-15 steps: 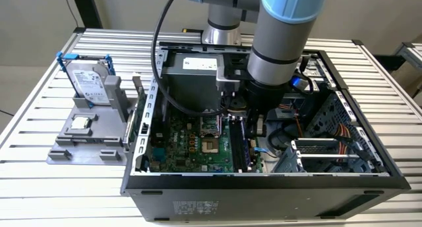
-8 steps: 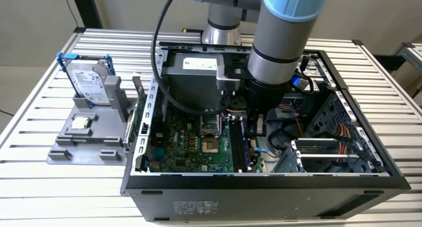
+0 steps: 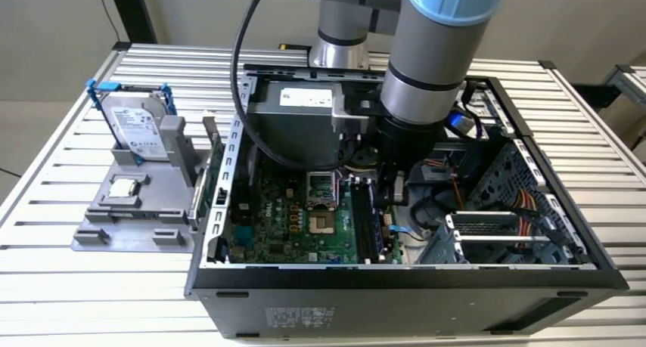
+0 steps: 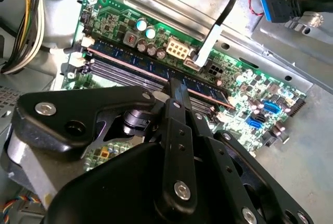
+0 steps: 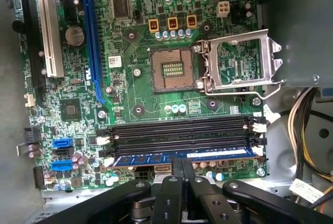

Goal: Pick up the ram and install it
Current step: 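Press down the ram until it locks into place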

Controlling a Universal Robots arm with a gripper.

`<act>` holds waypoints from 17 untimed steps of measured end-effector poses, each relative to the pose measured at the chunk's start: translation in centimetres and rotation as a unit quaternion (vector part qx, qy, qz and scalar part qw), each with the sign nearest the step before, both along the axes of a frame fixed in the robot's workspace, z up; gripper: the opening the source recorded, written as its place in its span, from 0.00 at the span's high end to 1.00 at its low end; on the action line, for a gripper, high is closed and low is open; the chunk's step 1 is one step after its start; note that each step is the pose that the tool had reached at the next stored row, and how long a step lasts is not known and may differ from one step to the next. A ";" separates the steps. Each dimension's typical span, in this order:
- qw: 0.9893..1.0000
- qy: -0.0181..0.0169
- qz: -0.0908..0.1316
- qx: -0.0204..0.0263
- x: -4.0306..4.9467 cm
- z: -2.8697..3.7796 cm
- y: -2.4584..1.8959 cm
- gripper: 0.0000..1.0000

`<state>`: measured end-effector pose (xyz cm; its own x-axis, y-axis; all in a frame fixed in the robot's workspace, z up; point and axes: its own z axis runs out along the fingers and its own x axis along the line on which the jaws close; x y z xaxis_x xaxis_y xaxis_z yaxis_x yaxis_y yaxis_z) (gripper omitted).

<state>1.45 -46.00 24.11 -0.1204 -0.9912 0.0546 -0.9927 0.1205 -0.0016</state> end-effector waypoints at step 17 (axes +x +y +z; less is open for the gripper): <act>1.000 0.000 0.000 0.000 0.00 1.91 0.00 1.00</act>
